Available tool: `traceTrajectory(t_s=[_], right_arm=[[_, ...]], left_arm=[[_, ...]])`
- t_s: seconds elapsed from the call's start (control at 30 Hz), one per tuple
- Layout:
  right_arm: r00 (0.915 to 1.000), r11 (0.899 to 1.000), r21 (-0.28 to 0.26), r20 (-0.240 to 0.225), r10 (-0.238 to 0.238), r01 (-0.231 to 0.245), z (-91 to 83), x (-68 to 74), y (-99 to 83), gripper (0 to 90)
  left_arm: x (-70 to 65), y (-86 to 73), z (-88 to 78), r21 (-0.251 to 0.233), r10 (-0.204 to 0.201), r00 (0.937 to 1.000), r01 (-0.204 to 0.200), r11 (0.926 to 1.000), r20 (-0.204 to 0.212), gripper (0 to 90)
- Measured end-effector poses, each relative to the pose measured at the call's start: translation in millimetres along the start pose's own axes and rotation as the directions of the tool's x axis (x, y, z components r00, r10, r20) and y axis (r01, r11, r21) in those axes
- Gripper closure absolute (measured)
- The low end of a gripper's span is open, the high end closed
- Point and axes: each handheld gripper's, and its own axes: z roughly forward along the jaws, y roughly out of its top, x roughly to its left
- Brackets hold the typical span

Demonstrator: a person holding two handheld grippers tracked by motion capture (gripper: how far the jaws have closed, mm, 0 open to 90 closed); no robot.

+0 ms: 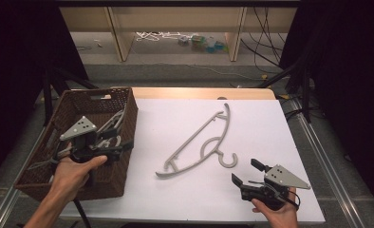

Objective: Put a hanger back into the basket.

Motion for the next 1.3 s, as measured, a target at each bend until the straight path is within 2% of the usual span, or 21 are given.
traceTrajectory(t_s=[0.1,0.2,0.23,0.3,0.4,0.47,0.53,0.57,0.6,0.67,0.73,0.77,0.87,0.93,0.97,1.0,1.03,1.13,1.17,1.2,1.3], right_arm=[[0.9999,1.0,-0.013,-0.011,0.008,-0.008,1.4,0.6,-0.8,15.9],[1.0,1.0,-0.003,-0.003,0.0,0.0,-0.1,0.1,0.1,15.9],[1.0,1.0,-0.006,-0.003,-0.001,0.001,0.3,0.1,-0.1,15.9],[1.0,1.0,-0.002,-0.006,0.008,-0.008,-0.4,0.7,0.3,15.9],[0.9999,1.0,-0.002,-0.011,0.008,-0.008,-0.4,0.7,0.5,15.9],[1.0,1.0,-0.004,-0.002,0.0,0.0,0.1,0.1,0.0,15.9],[0.9997,0.999,-0.024,0.001,-0.026,0.026,1.0,-2.0,0.1,15.9],[0.9996,0.999,-0.023,0.002,-0.027,0.027,0.9,-2.4,0.2,15.9],[0.9997,0.999,-0.025,0.002,-0.025,0.025,1.1,-2.6,0.1,15.9],[0.9997,0.999,-0.041,-0.008,-0.023,0.023,2.0,-3.1,-0.2,15.8],[0.9997,0.999,-0.036,-0.005,-0.024,0.024,1.4,-2.8,0.0,15.9],[0.9998,0.999,-0.038,-0.008,-0.019,0.018,1.5,-1.7,0.2,15.9],[0.9997,0.999,-0.025,-0.002,-0.026,0.026,1.2,-1.8,0.1,15.9],[0.9997,0.999,-0.025,-0.002,-0.026,0.025,0.8,-2.2,0.1,15.8],[0.9997,0.998,-0.052,-0.01,-0.022,0.021,2.6,-2.6,-0.5,15.8],[0.9997,0.999,-0.034,-0.008,-0.024,0.024,1.1,-3.1,0.0,15.8],[0.9999,0.999,-0.045,-0.01,-0.013,0.013,1.5,-2.6,-0.1,15.8],[0.9997,0.999,-0.034,-0.007,-0.024,0.024,0.5,-2.6,0.0,15.8],[0.9997,0.999,-0.036,-0.007,-0.025,0.025,0.5,-2.5,0.0,15.8],[0.9997,0.999,-0.037,-0.007,-0.025,0.024,0.4,-2.4,0.0,15.8],[0.9996,0.999,-0.04,-0.007,-0.027,0.027,0.3,-2.5,-0.5,15.8]], left_arm=[[-8.2,-4.2,10.2,0.011,0.005,0.9994,-0.005,0.9999,0.035,20.4],[-14.2,-7.2,17.2,0.013,0.009,0.9988,-0.009,0.9999,0.049,20.0],[-19.3,-9.6,23.6,-0.005,0.024,0.9986,-0.024,0.9997,0.047,20.0],[-23.2,-12.2,30.7,-0.021,0.016,0.9974,-0.015,0.9997,0.07,19.9],[-28.7,-16.3,38.3,-0.039,0.029,0.9978,-0.027,0.9989,0.06,19.9],[-30.2,-18.8,41.6,-0.049,0.06,0.9959,-0.057,0.9972,0.067,19.8],[-31.0,-20.6,42.6,-0.056,0.06,0.9957,-0.056,0.9968,0.07,19.1],[-33.0,-25.1,44.8,-0.072,0.052,0.9964,-0.047,0.9963,0.067,18.9],[-32.9,-27.5,46.1,-0.08,0.067,0.9954,-0.062,0.9949,0.067,18.6],[-33.7,-33.4,48.9,-0.08,0.066,0.9952,-0.06,0.995,0.072,18.5],[-34.6,-36.5,50.0,-0.081,0.059,0.9958,-0.053,0.9953,0.07,18.2],[-34.7,-41.0,51.3,-0.089,0.077,0.9946,-0.07,0.9935,0.07,18.2],[-38.1,-45.3,53.9,-0.094,0.078,0.9938,-0.071,0.9931,0.079,17.6],[-40.5,-47.8,54.7,-0.09,0.133,0.9889,-0.127,0.9878,0.066,17.2],[-41.4,-49.3,54.8,-0.089,0.138,0.988,-0.132,0.9873,0.069,17.0],[-41.5,-50.9,55.1,-0.091,0.139,0.9872,-0.132,0.9871,0.078,16.7],[-41.2,-52.0,55.1,-0.085,0.144,0.9871,-0.137,0.9868,0.071,16.1],[-40.2,-56.6,55.3,-0.076,0.122,0.9904,-0.117,0.9902,0.065,16.3],[-40.6,-58.8,55.6,-0.071,0.102,0.9928,-0.097,0.9928,0.064,16.3],[-39.4,-59.6,56.0,-0.069,0.123,0.9901,-0.119,0.9905,0.066,16.3],[-39.2,-62.3,57.4,-0.057,0.124,0.9901,-0.12,0.9912,0.066,16.3]])
